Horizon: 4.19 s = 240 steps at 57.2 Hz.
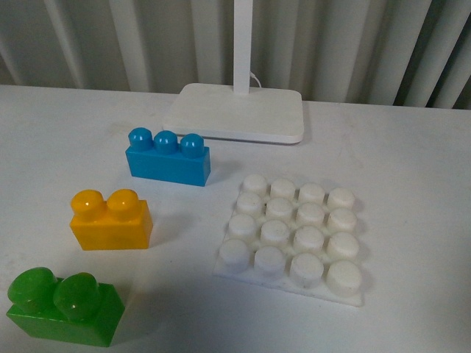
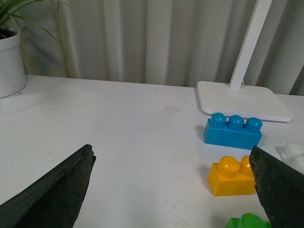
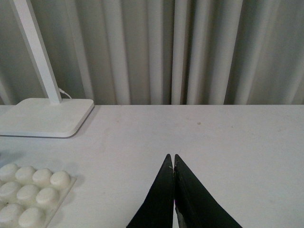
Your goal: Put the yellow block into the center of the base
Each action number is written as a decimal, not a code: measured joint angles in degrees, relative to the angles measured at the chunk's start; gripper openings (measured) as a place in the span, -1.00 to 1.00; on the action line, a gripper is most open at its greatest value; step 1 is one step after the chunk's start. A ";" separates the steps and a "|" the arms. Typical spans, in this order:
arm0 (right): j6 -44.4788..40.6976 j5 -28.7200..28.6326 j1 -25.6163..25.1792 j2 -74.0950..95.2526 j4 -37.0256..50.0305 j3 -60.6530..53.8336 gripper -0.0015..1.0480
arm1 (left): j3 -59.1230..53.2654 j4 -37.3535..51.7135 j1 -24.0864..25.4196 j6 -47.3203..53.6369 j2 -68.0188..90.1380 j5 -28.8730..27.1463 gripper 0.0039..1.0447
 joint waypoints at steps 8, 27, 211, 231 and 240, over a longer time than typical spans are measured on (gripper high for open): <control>0.00 -0.02 0.00 -1.97 -1.25 -0.72 -0.98 | 0.00 0.00 0.00 0.00 0.00 0.00 0.88; -0.04 -0.07 0.02 -14.32 -11.19 -2.73 -0.98 | 0.00 0.00 0.00 -0.02 -0.02 -0.02 0.88; -0.13 -0.07 0.00 -14.36 -11.39 -2.73 0.83 | 75.43 -37.83 -19.98 74.60 101.53 22.36 -0.41; -0.13 -0.04 0.00 -14.36 -11.39 -2.73 0.83 | 82.58 -37.24 -29.09 71.95 107.78 22.16 -0.41; -0.13 -0.04 0.00 -14.36 -11.39 -2.73 0.83 | 84.91 -37.90 -31.30 71.67 110.03 22.05 -0.41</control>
